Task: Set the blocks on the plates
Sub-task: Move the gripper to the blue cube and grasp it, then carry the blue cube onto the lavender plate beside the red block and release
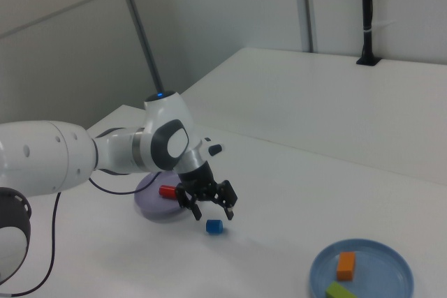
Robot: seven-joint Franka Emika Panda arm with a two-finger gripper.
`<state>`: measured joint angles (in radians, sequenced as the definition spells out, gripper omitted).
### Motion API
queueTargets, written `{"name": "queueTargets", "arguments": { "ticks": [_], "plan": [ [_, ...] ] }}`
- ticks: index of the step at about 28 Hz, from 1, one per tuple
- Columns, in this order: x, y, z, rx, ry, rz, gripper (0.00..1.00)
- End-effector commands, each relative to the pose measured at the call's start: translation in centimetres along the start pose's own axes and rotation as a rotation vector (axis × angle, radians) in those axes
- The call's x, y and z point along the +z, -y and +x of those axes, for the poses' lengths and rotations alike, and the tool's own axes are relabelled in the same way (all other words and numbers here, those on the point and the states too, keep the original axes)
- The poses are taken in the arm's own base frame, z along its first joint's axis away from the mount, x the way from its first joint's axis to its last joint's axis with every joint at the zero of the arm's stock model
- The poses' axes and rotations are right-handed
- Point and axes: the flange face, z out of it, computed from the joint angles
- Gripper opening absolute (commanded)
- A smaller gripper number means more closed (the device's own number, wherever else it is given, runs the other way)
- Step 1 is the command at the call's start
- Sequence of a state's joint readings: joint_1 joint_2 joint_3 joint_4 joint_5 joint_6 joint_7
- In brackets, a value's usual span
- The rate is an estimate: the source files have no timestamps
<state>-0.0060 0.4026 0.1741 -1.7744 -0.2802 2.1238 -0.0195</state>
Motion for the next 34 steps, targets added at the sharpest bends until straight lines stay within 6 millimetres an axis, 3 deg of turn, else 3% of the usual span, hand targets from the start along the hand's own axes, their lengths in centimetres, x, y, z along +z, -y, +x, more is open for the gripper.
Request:
{"name": "queueTargets", "arguments": {
  "ticks": [1, 2, 3, 7, 15, 20, 23, 26, 31, 34],
  "plan": [
    [1.0, -0.6, -1.1, -0.028, 0.026, 0.009, 0.86],
    [1.3, -0.5, -1.1, -0.028, 0.031, 0.012, 0.81],
    [1.4, -0.5, -1.2, -0.027, 0.033, 0.013, 0.69],
    [1.7, -0.2, -1.3, -0.030, 0.040, 0.015, 0.67],
    [0.9, 0.4, -0.9, -0.017, 0.023, 0.037, 0.25],
    [0.1, 0.4, -0.3, -0.005, -0.001, 0.061, 0.16],
    [-0.4, 0.5, -0.2, -0.004, -0.010, 0.064, 0.15],
    [-3.1, 0.4, 0.5, 0.013, -0.053, 0.063, 0.15],
    [-6.1, 3.6, 1.9, -0.002, -0.112, 0.114, 0.15],
    [-6.9, 7.2, 2.5, 0.003, -0.127, 0.110, 0.15]
  ]
}}
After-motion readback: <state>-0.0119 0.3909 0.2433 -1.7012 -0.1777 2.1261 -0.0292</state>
